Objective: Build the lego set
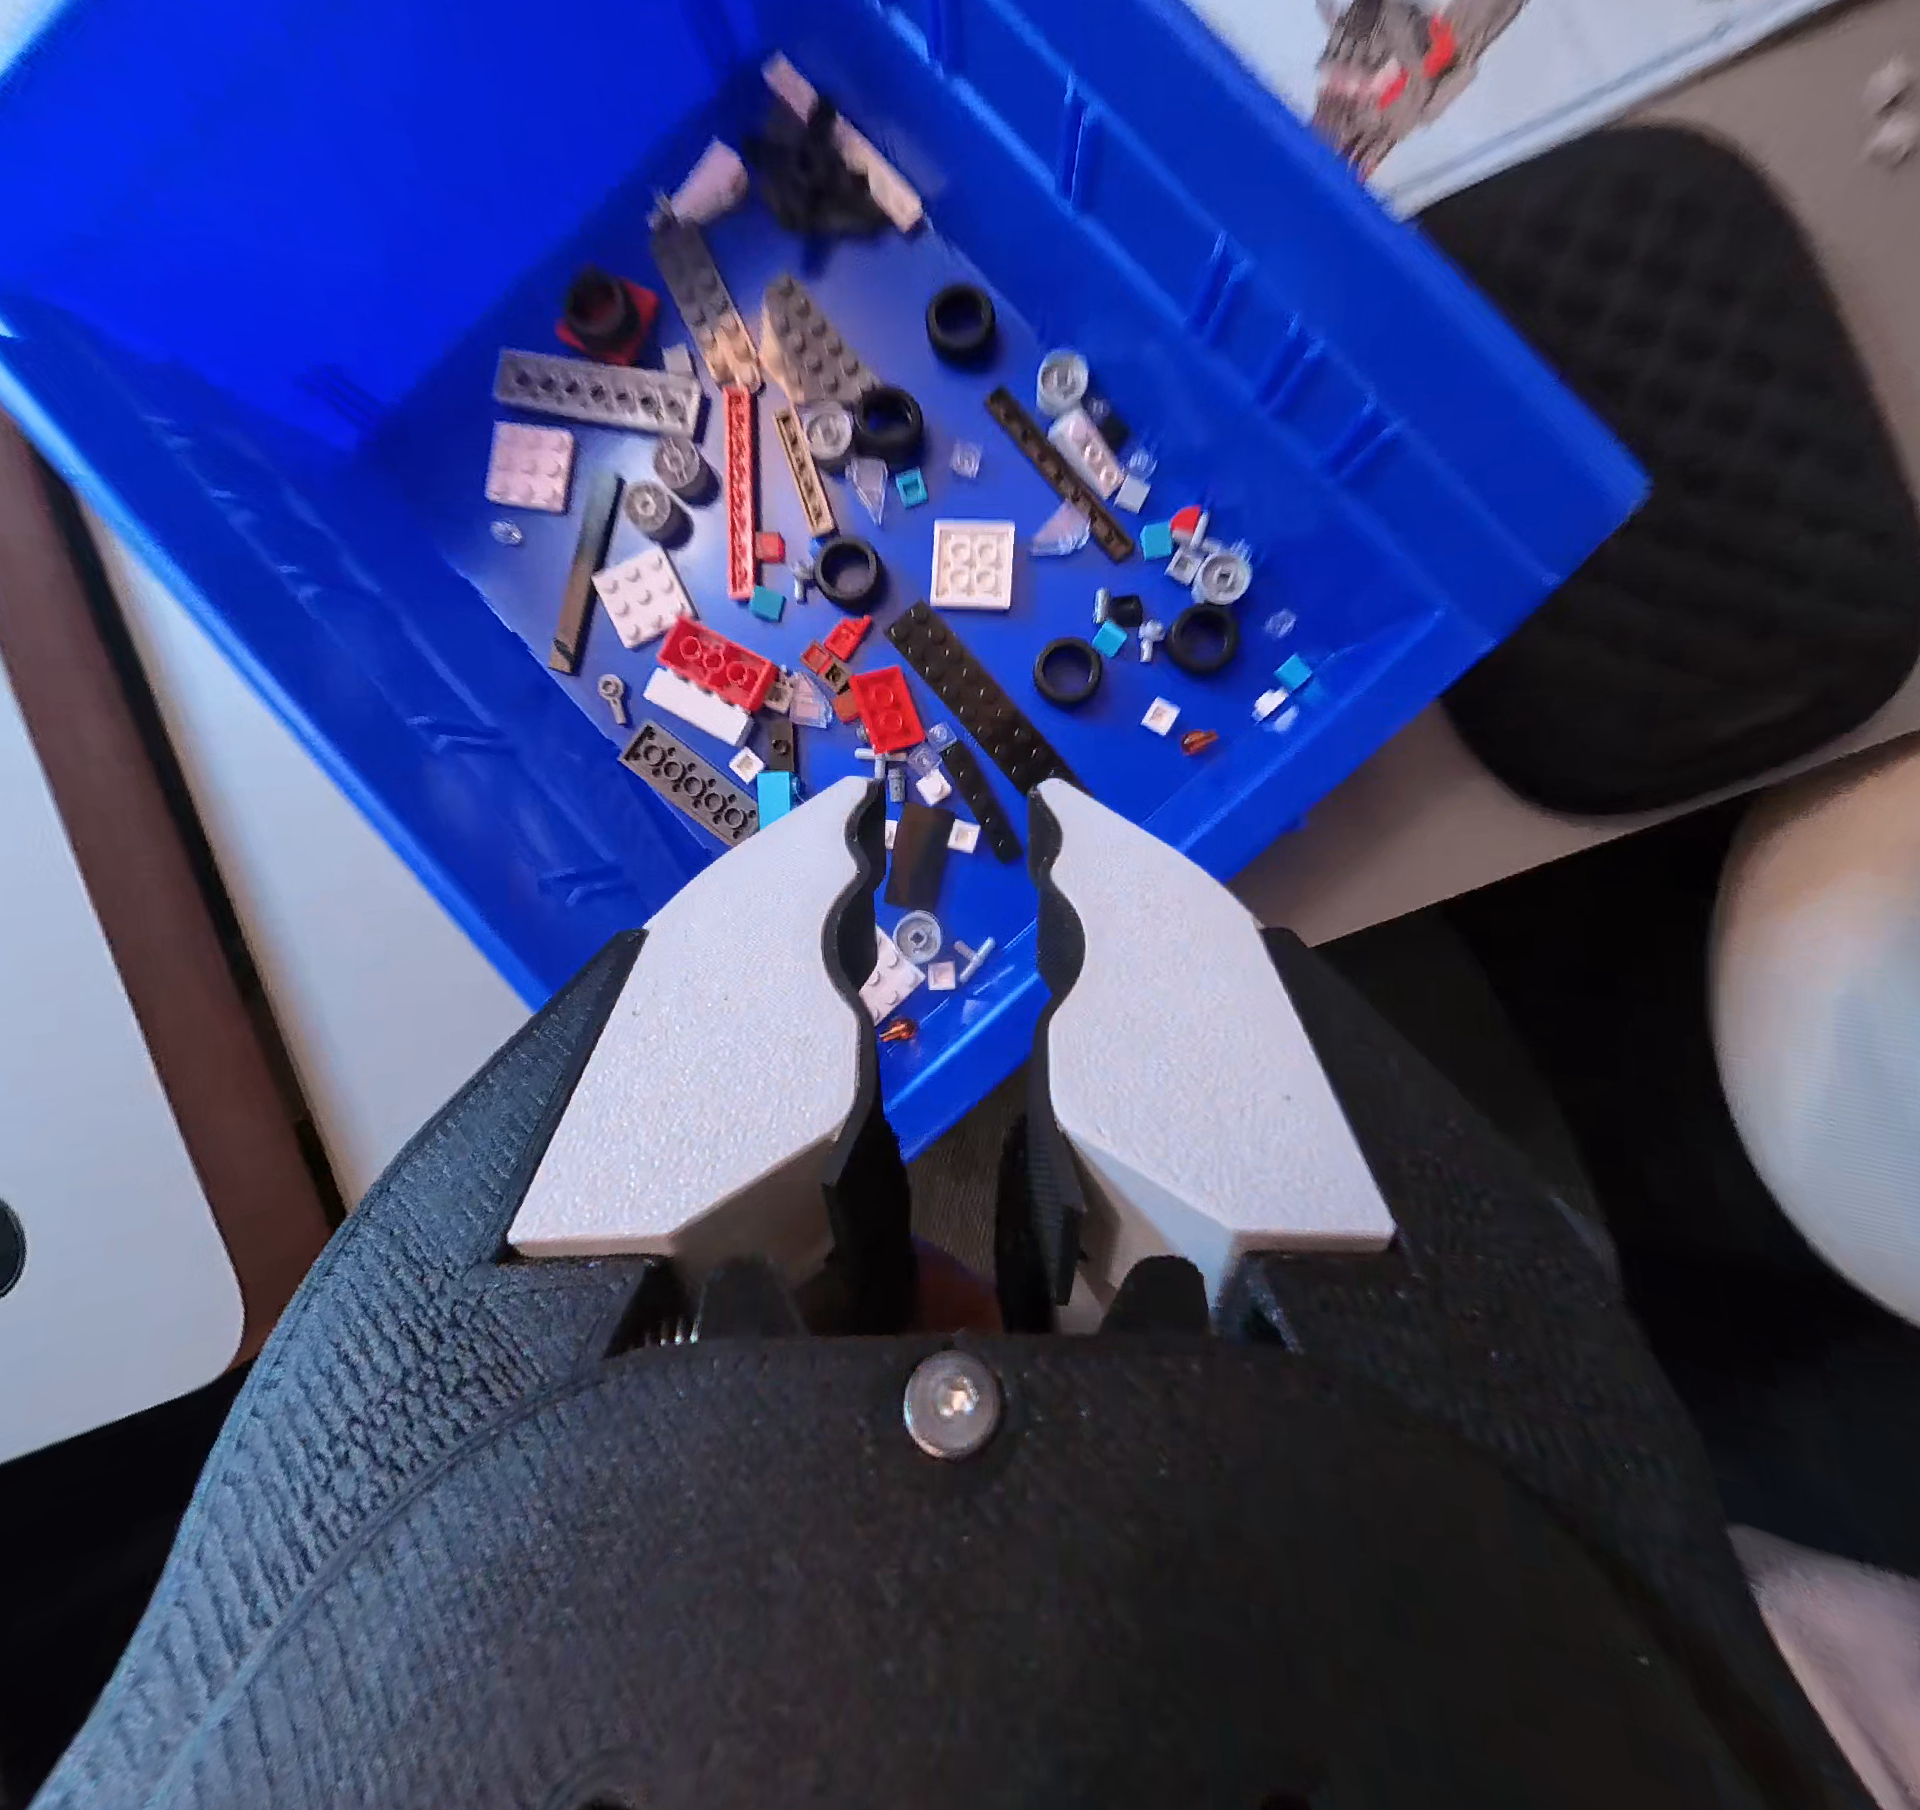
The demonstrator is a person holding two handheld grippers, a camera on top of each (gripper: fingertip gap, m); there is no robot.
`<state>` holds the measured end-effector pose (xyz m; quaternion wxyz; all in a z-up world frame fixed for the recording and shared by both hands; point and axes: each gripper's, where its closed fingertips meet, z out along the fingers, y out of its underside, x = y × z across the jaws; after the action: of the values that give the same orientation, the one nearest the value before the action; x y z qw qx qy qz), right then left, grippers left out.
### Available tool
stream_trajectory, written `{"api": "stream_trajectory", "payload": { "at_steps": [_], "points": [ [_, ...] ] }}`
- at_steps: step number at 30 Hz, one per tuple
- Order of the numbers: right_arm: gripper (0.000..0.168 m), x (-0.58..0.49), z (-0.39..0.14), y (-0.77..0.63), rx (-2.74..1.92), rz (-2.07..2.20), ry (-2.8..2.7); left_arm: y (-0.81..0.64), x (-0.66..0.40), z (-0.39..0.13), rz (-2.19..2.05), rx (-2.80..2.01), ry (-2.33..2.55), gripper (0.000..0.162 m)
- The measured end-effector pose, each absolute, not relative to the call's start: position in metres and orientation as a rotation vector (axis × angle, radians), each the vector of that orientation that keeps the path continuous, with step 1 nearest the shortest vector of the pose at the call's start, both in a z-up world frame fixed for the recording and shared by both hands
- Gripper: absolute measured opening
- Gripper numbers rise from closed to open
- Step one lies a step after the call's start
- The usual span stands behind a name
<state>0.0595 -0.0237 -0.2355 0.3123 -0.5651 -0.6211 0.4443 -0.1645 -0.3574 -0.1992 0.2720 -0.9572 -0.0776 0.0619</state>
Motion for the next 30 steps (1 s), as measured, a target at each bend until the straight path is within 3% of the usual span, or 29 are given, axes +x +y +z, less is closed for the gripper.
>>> {"api": "stream_trajectory", "payload": {
  "at_steps": [26, 30],
  "points": [
    [0.028, 0.066, -0.240, 0.002, -1.476, 1.158, -1.548, -0.343, -0.126, -0.231, -0.066, -2.572, 0.043, 0.029],
    [0.028, 0.064, -0.237, 0.005, -1.468, 1.174, -1.523, -0.317, -0.112, -0.234, -0.180, -2.472, 0.134, 0.020]
  ]
}}
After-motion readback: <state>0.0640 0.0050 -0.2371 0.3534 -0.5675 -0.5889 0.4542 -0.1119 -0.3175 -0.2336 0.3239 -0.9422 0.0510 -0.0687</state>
